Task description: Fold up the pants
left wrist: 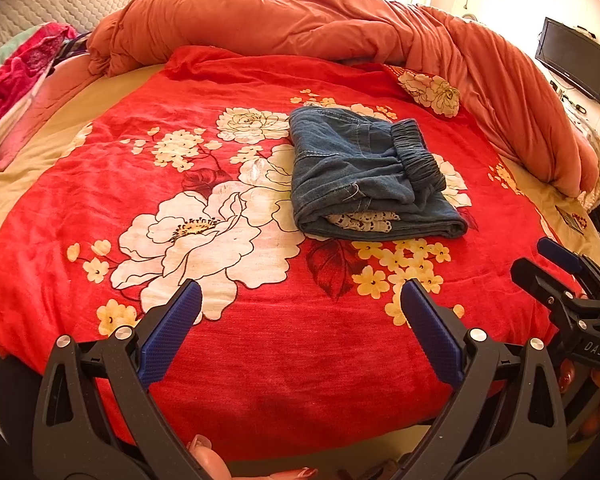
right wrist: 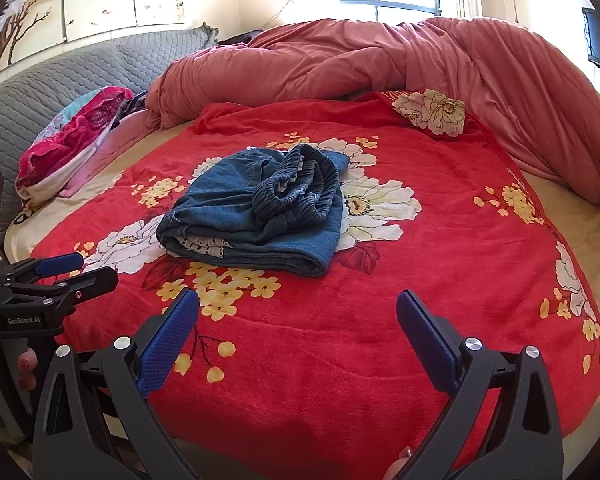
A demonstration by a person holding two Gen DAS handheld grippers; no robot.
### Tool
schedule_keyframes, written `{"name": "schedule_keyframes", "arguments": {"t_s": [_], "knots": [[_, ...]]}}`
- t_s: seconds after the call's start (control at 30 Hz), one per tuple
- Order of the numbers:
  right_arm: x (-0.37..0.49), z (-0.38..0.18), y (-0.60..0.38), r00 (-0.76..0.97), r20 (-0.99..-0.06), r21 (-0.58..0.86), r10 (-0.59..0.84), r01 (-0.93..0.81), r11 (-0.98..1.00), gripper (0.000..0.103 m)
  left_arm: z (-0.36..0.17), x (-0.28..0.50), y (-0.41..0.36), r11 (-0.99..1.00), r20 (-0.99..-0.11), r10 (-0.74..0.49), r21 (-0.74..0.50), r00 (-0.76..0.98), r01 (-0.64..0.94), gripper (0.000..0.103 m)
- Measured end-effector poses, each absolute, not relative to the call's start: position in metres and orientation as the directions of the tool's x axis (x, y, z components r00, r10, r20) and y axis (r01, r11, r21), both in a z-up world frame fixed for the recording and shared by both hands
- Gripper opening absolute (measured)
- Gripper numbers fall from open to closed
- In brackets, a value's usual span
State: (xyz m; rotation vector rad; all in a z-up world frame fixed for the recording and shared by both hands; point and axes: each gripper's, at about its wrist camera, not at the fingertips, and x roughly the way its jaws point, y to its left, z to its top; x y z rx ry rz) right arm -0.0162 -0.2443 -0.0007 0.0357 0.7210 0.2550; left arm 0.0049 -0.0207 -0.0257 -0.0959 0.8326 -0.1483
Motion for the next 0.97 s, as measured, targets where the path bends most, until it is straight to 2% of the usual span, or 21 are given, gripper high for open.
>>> {"name": "schedule_keyframes", "arguments": {"t_s": [0.27,0.47,0.6,0.8,0.97], "knots": [[-0.015,0.0,-0.248,0.722,-0.652,0.118,0.231,-0.205,0.972,0.098,-0.021,0.005,-0.015,0.977,-0.72,-0.21,-0.172,0.661,0.124,0.094],[-0.006,-0.006,-0.262,0.717,-0.665,0.119,0.208,-0.173,0.978,0.098,-0.021,0.017,-0.002,0.986,-0.737,-0.161,-0.145,0.657,0.078,0.094],[0.006,-0.009,-0.283,0.717,-0.679,0.107,0.159,-0.117,0.987,0.098,-0.017,0.034,0.025,0.983,-0.725,-0.159,-0.176,0.67,0.043,0.094],[0.049,-0.005,-0.361,0.702,-0.712,0.019,-0.027,0.057,0.998,0.098,-0.023,0.106,0.096,0.991,-0.775,0.105,0.029,0.623,-0.131,0.094],[0.106,-0.028,-0.453,0.591,-0.774,-0.103,-0.228,0.238,0.966,0.098,-0.041,0.172,0.177,0.942,-0.805,0.262,0.094,0.532,-0.321,0.094]]}}
